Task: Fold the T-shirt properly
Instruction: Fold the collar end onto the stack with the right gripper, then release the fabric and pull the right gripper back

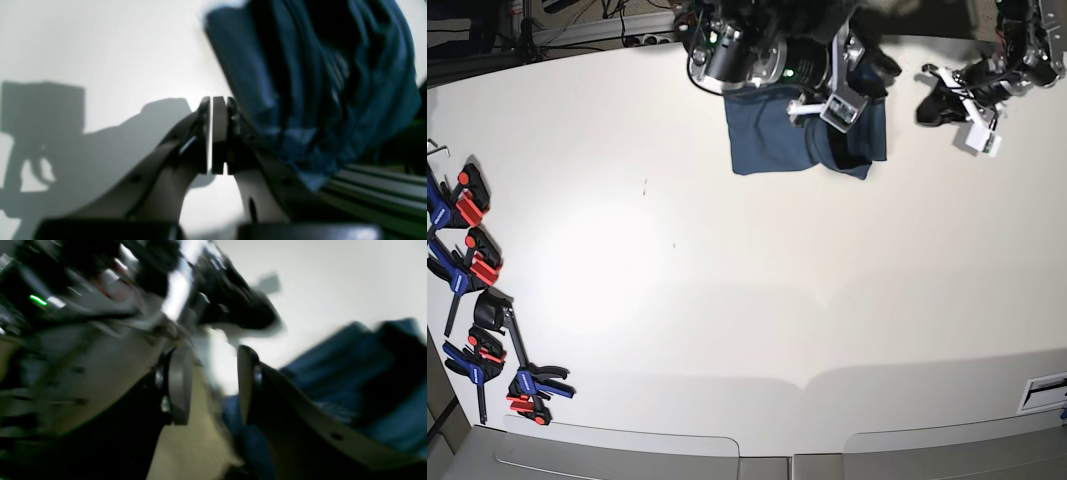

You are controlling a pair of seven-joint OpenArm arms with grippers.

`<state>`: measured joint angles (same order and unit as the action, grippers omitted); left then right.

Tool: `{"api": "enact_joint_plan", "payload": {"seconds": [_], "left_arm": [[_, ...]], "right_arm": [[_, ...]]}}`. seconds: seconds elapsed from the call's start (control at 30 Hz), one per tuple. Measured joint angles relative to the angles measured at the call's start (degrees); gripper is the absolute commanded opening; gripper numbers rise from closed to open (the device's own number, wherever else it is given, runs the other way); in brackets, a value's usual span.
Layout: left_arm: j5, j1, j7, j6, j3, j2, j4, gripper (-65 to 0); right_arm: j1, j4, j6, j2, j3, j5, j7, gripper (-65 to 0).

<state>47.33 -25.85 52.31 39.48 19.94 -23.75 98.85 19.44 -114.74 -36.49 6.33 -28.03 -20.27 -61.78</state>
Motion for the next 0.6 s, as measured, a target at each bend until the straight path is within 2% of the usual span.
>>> {"api": "enact_joint_plan", "payload": {"seconds": [0.03,0.1,0.2,0.43,0.53,0.6], "left_arm": [[0.5,0.0,0.0,0.0,0.0,-0.5,0.0,-65.0],[3.8,0.0,0.2,0.0,0.0,-1.1,0.0,-65.0],[10.1,0.0,1.5,0.0,0.0,-1.2,0.0,-65.0],[29.0,0.0,16.0,0.0,0.0,-1.2,0.0,-65.0],[33.0,0.0,20.0,0.0,-1.6,-1.4,0.0,-65.0],[33.5,0.0,20.3,0.0,-4.0,-1.4,0.0,-65.0]], "right_arm": [[-0.5,0.0,0.0,0.0,0.2,1.5,0.0,-44.5],[-1.0,0.0,-0.2,0.0,1.4,3.7,1.7,-49.8],[-1.7,0.0,1.3,0.0,5.4,6.4,3.0,-64.8],[-5.7,0.1,1.8,0.0,20.1,6.3,4.5,-65.0],[-8.2,3.7,1.7,-1.1,24.6,2.0,5.2,-65.0],[-10.1,8.5,1.2,-2.3,26.0,1.0,5.1,-65.0]]}}
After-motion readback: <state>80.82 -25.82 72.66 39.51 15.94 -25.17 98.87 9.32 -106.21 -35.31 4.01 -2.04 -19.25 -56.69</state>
